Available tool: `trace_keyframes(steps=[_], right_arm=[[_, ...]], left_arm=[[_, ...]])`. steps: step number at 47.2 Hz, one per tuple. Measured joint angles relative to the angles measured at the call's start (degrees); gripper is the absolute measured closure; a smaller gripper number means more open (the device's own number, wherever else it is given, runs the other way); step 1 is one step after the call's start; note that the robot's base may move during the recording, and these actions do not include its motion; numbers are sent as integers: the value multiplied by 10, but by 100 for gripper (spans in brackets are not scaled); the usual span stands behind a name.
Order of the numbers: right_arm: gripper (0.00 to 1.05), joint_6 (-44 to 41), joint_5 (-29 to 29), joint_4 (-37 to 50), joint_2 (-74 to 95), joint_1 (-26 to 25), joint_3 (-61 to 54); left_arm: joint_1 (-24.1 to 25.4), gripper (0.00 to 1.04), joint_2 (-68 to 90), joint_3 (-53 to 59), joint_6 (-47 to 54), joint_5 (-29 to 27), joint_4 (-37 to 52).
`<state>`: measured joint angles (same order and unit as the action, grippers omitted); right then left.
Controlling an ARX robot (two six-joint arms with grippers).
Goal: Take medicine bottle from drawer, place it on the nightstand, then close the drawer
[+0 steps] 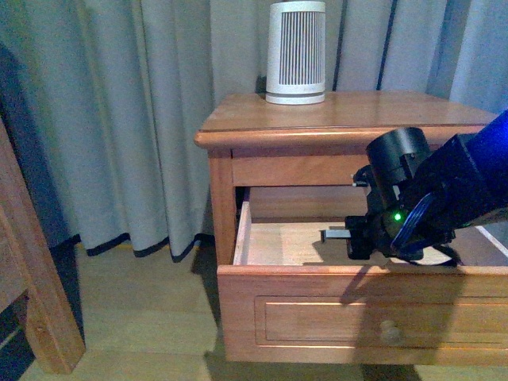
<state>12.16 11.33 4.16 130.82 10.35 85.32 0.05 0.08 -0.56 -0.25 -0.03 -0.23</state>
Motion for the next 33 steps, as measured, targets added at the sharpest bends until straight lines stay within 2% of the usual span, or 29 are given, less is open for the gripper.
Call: trace_keyframes(steps=[9, 19, 25, 33], right_arm=[[74, 55, -5, -73, -139, 12, -57], [74, 64, 1, -131, -231, 12, -61], [74, 41, 18, -137, -255, -2, -23], [74, 5, 35, -162, -236, -30, 93]], left_arm=[[0, 7, 0, 0, 0, 0, 0], [0, 7, 0, 0, 0, 0, 0], [0, 7, 0, 0, 0, 0, 0], [0, 7, 0, 0, 0, 0, 0]])
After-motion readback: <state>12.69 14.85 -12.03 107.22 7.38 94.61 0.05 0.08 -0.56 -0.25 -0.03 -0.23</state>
